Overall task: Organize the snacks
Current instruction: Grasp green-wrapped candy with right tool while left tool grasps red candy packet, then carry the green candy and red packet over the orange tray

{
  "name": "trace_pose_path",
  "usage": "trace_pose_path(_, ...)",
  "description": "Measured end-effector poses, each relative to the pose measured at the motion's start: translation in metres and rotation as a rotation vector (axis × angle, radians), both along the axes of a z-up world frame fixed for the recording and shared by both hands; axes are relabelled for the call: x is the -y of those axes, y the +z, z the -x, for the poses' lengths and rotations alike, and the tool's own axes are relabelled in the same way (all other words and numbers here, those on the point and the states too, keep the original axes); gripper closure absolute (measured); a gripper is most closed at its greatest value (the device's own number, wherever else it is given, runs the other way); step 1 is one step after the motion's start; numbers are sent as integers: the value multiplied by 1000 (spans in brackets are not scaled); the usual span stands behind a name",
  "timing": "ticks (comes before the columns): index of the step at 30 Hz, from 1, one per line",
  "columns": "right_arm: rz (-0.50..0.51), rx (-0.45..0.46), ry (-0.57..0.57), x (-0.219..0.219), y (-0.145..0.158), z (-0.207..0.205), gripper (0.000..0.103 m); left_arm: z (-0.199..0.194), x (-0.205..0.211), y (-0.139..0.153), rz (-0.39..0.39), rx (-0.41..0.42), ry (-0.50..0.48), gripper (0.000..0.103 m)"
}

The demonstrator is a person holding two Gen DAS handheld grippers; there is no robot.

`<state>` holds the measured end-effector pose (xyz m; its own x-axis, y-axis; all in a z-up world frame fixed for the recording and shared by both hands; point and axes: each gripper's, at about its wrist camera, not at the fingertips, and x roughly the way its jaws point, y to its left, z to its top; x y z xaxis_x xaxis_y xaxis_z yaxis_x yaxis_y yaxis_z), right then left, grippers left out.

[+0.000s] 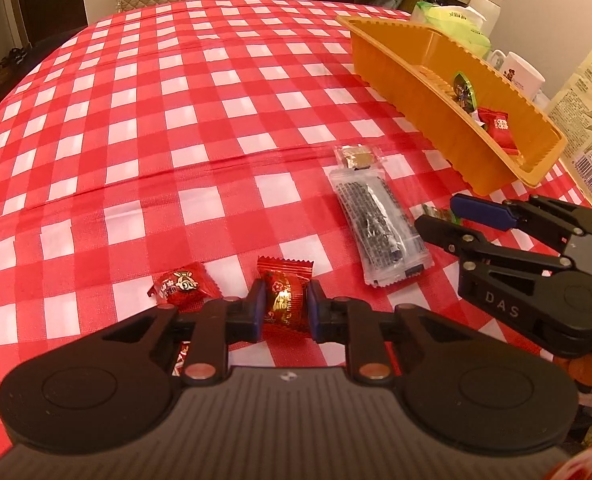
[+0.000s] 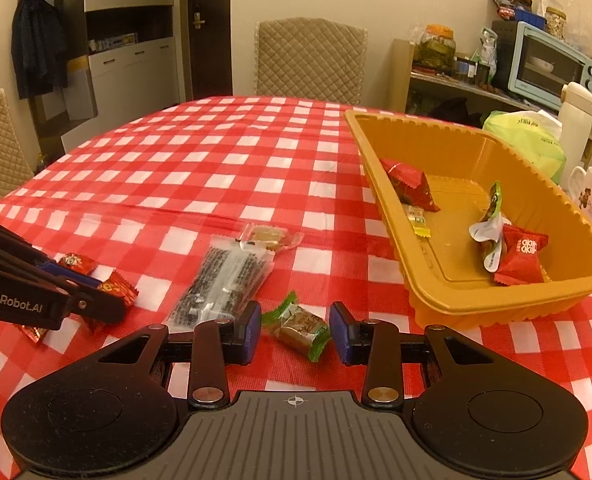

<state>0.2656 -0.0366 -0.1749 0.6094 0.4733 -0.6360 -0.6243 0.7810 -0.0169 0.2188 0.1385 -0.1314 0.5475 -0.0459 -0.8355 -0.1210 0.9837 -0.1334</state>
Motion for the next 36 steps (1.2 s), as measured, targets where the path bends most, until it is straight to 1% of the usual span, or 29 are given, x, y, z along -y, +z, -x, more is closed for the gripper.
trace_pose_path(4, 29, 3, 14, -2, -1, -2, 65, -1, 0, 0, -2, 2, -5, 84)
trace_pose_path(6, 88, 1, 22, -8, -5, -3, 64, -1, 0, 0, -1, 2, -6, 84)
trace_pose_path(7, 81, 11, 21, -7, -6, -1, 64, -1, -1, 0, -1, 2, -7, 84)
trace_pose_path(13, 74, -12, 12, -8, -8, -2, 65, -1, 0, 0, -4, 4, -13, 84)
trace_pose_path(15, 73, -20, 10, -9, -7, -1, 72, 0, 0, 0, -2, 4, -14, 84)
trace_pose_path(17, 69, -33, 2, -7, -6, 2, 74, 0, 0, 0, -3, 5, -16, 84)
trace_pose_path(18, 69, -39, -2, -7, -5, 3, 81, 0, 0, 0, -3, 5, -16, 84)
trace_pose_path(19, 67, -47, -7, -7, -5, 4, 84, 0, 0, 0, -4, 5, -16, 84)
trace_pose_path(20, 60, -60, -12, -6, -4, 5, 88, 1, 0, 0, -4, 6, -17, 84)
trace_pose_path(28, -18, -144, -58, 13, 7, 11, 89, 6, 3, 4, -4, 17, -35, 84)
trace_pose_path(36, -124, -180, -98, 36, 35, 19, 89, 8, 14, 31, 17, 75, -76, 84)
